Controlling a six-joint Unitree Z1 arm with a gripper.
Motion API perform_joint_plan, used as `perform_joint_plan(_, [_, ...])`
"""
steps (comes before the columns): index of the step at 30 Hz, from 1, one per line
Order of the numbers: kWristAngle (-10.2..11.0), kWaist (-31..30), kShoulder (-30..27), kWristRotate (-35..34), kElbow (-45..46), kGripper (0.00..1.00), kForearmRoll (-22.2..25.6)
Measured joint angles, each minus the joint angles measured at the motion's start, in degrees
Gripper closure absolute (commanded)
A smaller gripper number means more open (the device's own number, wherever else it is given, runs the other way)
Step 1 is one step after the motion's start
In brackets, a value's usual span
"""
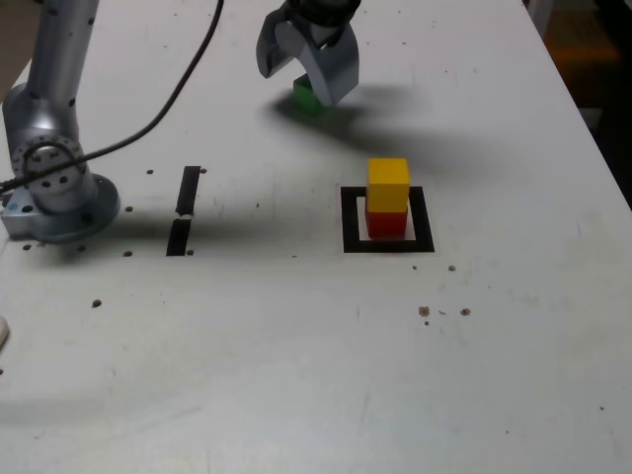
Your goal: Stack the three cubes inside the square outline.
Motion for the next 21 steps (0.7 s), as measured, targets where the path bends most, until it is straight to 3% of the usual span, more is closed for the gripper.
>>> perform_joint_plan(7, [-0.4, 0.1, 1.4, -0.3, 1.5, 0.15, -3.1])
perform_joint_plan(21, [-2.6, 0.8, 0.8, 0.1, 4.3, 0.60, -8.5])
